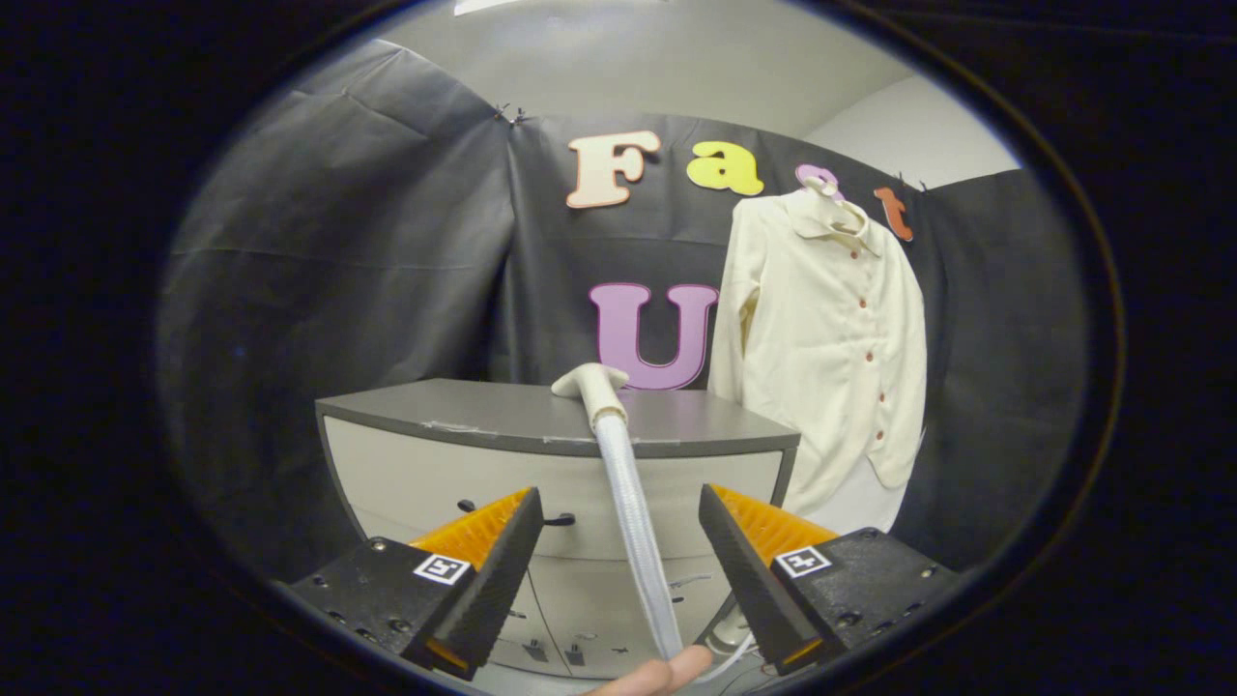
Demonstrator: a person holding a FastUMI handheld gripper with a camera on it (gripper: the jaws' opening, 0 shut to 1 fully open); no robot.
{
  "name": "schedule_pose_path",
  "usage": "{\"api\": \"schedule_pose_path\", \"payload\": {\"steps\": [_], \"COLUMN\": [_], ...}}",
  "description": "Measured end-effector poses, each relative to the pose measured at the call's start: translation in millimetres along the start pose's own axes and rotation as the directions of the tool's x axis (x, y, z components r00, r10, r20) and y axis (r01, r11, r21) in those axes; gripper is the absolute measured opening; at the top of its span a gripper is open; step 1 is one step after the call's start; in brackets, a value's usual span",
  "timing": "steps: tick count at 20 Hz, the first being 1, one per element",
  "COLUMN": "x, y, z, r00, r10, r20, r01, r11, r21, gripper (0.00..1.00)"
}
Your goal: Iron the clothes twice with a garment steamer, once on the left side and once on the right side.
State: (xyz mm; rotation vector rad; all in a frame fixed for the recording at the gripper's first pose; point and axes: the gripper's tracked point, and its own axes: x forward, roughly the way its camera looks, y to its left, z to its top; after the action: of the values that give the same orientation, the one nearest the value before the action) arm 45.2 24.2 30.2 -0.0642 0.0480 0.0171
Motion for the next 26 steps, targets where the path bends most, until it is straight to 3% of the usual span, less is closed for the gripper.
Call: {"api": "schedule_pose_path", "payload": {"steps": [9, 15, 21, 23, 26], "x": [90, 171, 259, 262, 258], "y": [-9, 9, 43, 46, 49], "z": [87, 116, 82, 55, 39], "r00": [0.999, 0.997, 0.957, 0.907, 0.879], "r10": [-0.009, 0.055, 0.127, 0.119, 0.096], "r20": [0.035, -0.049, -0.262, -0.405, -0.468], "r01": [0.009, -0.053, -0.086, -0.086, -0.067], "r11": [1.000, 0.997, 0.983, 0.991, 0.995], "r21": [-0.025, 0.051, 0.165, 0.100, 0.078], "gripper": [0.99, 0.98, 0.99, 0.96, 0.95]}}
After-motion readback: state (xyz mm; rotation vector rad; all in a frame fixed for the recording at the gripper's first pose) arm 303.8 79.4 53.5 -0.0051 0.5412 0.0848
